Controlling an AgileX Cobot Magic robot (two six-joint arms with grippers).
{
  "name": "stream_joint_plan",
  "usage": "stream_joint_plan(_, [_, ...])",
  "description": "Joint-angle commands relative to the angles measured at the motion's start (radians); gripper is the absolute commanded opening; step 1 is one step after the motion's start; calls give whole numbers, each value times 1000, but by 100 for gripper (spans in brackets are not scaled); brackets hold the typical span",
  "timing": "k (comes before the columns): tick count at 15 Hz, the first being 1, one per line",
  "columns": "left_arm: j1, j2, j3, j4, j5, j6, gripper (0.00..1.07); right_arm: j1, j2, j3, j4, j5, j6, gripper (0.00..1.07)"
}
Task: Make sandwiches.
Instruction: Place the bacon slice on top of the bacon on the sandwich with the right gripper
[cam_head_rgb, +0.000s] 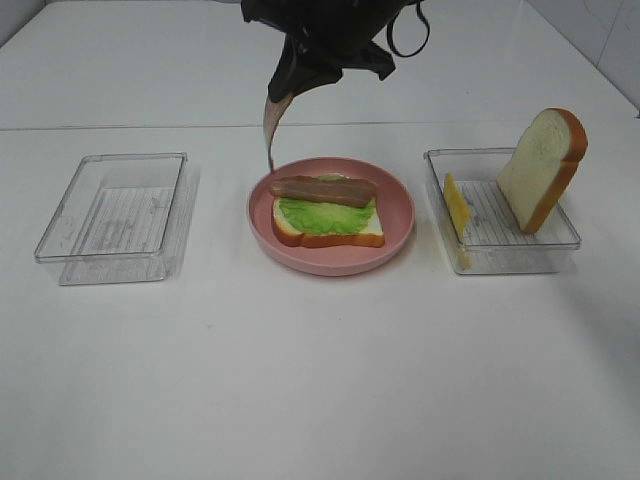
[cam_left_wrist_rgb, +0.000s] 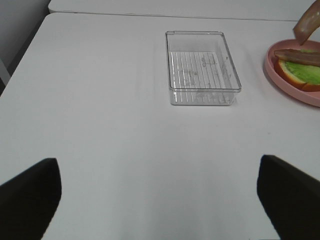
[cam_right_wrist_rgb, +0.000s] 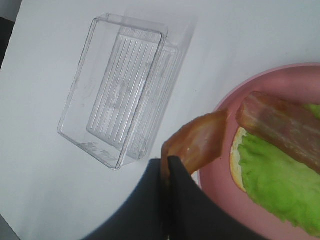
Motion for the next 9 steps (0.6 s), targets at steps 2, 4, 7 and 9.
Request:
stream_joint_plan(2, [3,-22,2,-8,-10,-4,100,5,69,-3,24,-14,-14,0])
stream_joint_plan(4, [3,-22,2,-8,-10,-4,100,5,91,-3,5,-11,-14,0])
stream_joint_plan(7, [3,-22,2,-8,-10,-4,100,3,115,-3,-71,-1,-8,0])
stream_joint_plan(9, [3,-22,2,-8,-10,-4,100,3,122,-3,-126,-1,-5,0])
